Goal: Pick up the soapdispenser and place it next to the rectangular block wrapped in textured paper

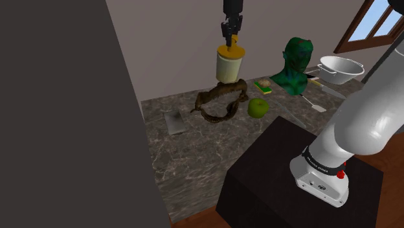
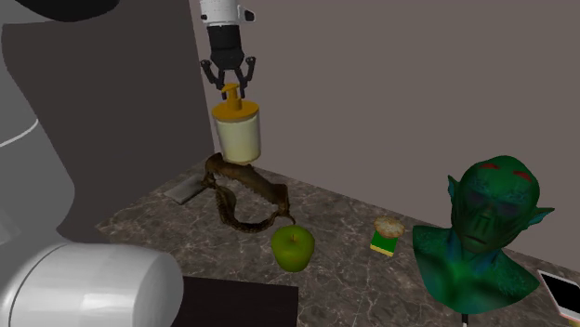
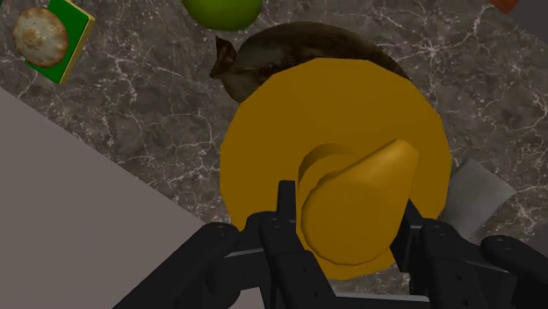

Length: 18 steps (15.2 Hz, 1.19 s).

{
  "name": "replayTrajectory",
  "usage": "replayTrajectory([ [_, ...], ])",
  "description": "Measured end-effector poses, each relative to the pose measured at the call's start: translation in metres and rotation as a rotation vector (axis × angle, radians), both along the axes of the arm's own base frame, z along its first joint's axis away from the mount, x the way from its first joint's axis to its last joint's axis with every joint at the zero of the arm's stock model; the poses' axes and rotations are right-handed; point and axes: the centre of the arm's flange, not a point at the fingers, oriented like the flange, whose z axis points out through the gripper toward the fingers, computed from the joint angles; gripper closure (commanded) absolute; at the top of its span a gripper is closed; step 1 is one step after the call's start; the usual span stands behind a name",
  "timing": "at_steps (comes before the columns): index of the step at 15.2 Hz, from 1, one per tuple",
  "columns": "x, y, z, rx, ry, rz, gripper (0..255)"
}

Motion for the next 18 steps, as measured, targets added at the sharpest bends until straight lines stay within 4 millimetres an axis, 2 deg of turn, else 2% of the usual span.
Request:
replayTrajectory([
  [6, -0.013, 0.077, 0.002, 0.0, 0.0, 0.0, 255],
  [12, -0.037, 0.154, 0.002, -0.001, 0.0, 0.0, 255],
  [18, -0.047, 0.234, 0.0, -0.001, 0.0, 0.0, 255],
])
